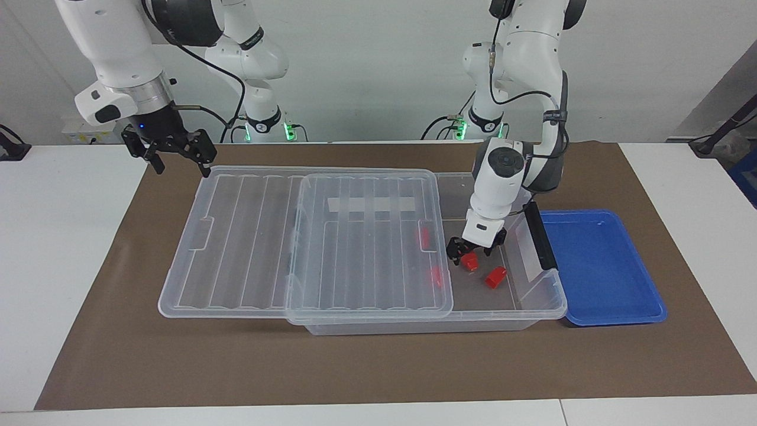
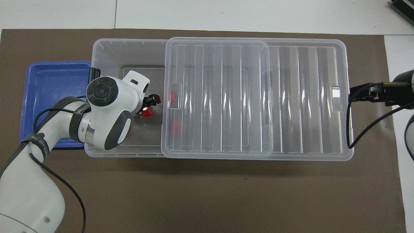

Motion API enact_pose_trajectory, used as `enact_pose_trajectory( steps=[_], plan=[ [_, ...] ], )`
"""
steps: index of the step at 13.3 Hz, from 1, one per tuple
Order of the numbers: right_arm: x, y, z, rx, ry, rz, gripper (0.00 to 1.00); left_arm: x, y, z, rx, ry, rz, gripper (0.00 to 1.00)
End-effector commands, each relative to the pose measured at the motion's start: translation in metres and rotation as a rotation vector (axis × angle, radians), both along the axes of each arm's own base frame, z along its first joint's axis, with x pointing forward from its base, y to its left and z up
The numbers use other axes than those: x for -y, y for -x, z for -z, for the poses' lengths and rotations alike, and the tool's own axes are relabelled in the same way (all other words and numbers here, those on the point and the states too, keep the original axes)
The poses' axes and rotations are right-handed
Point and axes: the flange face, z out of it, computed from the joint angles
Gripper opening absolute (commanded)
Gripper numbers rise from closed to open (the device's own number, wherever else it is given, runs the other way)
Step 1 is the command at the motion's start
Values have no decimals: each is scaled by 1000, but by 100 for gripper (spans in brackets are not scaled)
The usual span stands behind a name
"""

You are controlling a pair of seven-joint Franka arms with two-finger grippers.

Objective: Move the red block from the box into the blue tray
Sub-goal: 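Reach the left gripper into the box toward a red block, then close the left gripper on the red block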

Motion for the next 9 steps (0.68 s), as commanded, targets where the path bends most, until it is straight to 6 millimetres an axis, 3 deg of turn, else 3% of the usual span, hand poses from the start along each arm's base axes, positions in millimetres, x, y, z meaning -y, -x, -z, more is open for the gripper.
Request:
enact_pose_trajectory(
  steps=[1,2,3,5,6,9],
  plan=[
    [-2,-7,-7,-22,1,31,100,3,7,11,5,-17,1,100],
    [-4,-7,-6,-28,15,30,100,3,7,11,4,-16,-2,89],
    [-13,-8,-2,-36,30,10,100,2,7,11,3,-17,-10,69],
    [-19,-8,-4,-30,27,7,100,1,7,11,-4,-20,-13,13],
    [-21,-4,-1,-42,19,11,100,1,7,10,-10,-25,-11,0],
    [-21,4,5,-81,17,14,100,3,-1,-10,-46,-72,-1,0]
  ],
)
